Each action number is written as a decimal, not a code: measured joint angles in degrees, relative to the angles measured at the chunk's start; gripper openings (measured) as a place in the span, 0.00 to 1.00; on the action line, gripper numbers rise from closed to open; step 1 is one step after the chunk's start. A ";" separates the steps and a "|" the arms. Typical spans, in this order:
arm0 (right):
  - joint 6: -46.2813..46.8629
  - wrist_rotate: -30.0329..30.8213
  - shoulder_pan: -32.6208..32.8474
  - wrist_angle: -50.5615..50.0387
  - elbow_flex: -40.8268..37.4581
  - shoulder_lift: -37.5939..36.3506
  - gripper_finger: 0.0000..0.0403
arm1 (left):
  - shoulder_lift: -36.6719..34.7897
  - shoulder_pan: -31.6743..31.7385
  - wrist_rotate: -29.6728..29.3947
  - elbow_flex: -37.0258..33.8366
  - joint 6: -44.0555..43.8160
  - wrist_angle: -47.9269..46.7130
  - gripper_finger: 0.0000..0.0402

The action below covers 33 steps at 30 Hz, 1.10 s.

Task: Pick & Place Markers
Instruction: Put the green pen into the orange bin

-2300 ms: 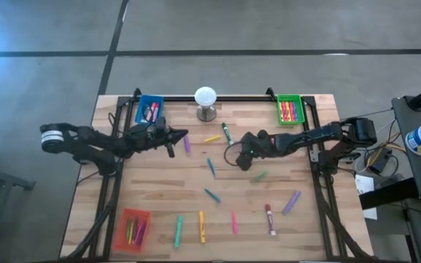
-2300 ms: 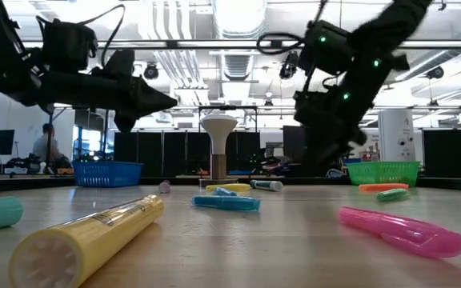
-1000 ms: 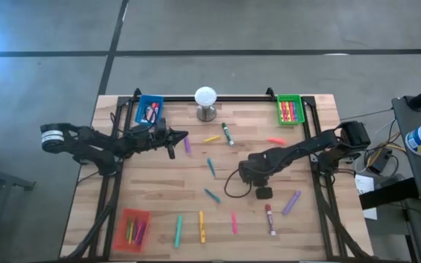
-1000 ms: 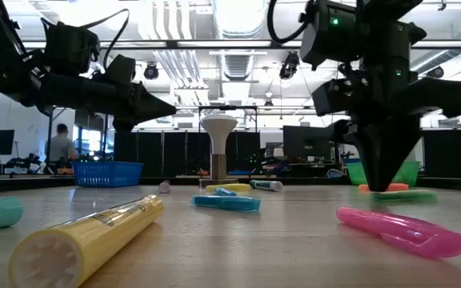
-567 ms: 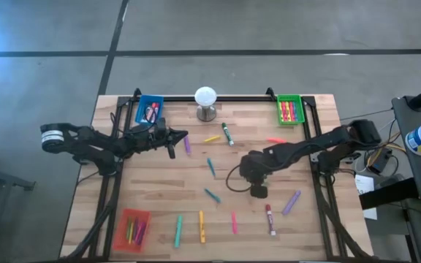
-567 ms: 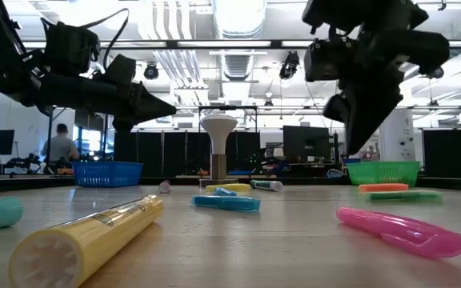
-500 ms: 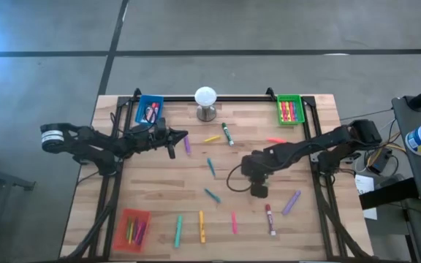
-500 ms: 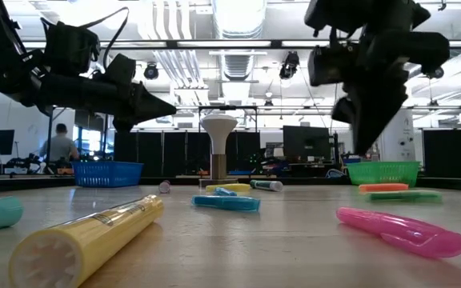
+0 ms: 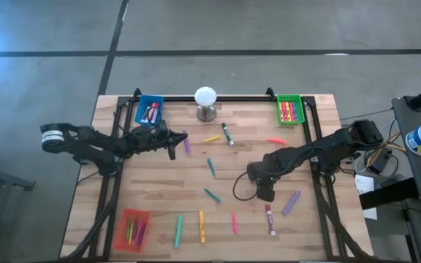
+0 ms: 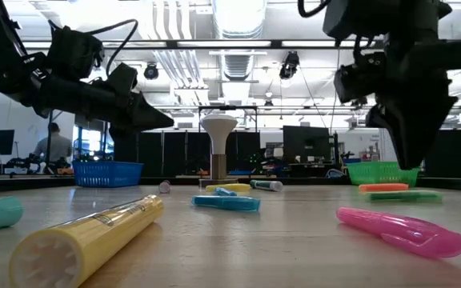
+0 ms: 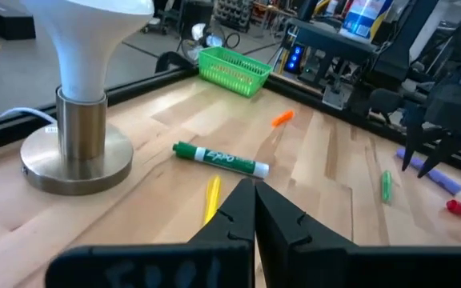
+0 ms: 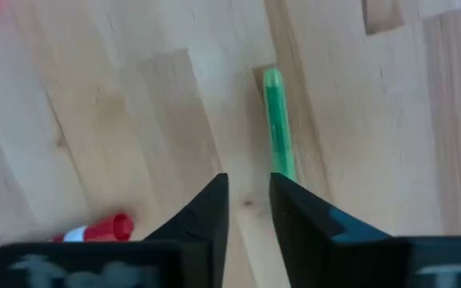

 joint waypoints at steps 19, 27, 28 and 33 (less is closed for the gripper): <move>0.36 1.62 0.19 6.07 -3.69 0.00 0.33 | -0.02 0.00 0.66 1.90 -9.77 0.08 0.01; 0.14 1.66 0.15 9.12 -4.21 0.00 0.30 | -0.02 0.00 0.65 1.93 -9.81 0.07 0.01; 0.13 1.68 0.15 9.43 -4.37 0.00 0.30 | -0.02 0.00 0.65 2.01 -9.81 0.07 0.01; 0.20 1.70 0.15 11.18 -5.25 0.04 0.30 | -0.02 0.00 0.63 2.70 -12.94 0.04 0.01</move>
